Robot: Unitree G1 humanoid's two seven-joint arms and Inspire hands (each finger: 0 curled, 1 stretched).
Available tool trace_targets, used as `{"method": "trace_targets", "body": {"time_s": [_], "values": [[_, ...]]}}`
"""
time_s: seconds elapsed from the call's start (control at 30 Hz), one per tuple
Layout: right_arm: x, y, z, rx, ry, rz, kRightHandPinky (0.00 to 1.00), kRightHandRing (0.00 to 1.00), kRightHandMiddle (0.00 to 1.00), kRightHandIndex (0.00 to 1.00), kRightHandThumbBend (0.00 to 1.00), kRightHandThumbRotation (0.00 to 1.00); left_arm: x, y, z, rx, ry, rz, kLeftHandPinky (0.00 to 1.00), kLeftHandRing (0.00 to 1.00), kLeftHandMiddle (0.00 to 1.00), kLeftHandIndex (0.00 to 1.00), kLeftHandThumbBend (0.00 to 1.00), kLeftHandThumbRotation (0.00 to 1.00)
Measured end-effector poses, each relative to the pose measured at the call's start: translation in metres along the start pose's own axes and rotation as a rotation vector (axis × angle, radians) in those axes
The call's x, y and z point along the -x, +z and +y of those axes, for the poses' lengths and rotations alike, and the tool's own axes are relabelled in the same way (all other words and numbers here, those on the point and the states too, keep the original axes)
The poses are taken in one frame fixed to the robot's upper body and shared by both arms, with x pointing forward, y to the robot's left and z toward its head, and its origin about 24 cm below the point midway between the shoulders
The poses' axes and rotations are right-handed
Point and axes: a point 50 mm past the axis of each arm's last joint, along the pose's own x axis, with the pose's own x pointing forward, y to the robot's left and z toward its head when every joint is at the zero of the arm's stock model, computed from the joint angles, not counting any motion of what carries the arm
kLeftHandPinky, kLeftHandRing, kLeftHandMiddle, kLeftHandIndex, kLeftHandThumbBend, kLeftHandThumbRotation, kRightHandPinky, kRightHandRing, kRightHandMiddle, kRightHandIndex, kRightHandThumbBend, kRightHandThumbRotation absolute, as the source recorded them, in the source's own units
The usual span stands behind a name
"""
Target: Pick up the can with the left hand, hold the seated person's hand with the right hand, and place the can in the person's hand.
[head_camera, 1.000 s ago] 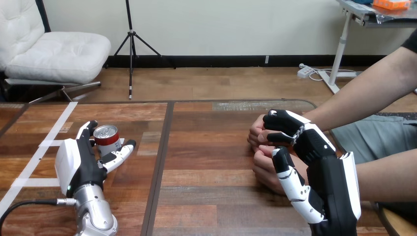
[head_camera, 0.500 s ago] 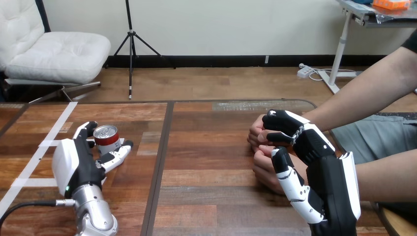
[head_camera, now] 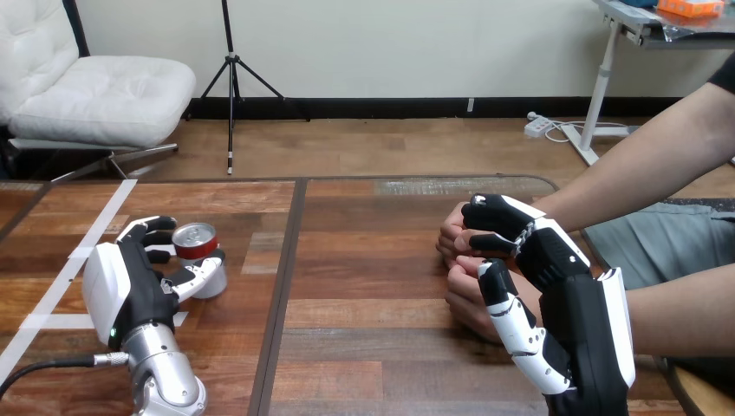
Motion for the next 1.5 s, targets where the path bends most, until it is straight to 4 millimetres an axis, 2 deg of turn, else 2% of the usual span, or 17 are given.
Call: {"method": "trace_targets", "body": {"time_s": [0.9, 1.5], "values": [[0.0026, -0.0005, -0.0004, 0.001, -0.002, 0.011, 0.65, 0.72, 0.73, 0.73, 0.48, 0.6, -0.0024, 0.0028, 0.0022, 0.035, 0.032, 0.003, 0.37, 0.44, 0.5, 0.51, 0.74, 0.0], [0.0038, -0.0004, -0.0009, 0.0, -0.006, 0.018, 0.64, 0.71, 0.73, 0.72, 0.5, 0.6, -0.002, 0.0037, 0.0017, 0.04, 0.038, 0.001, 0.39, 0.44, 0.49, 0.48, 0.73, 0.0]]}}
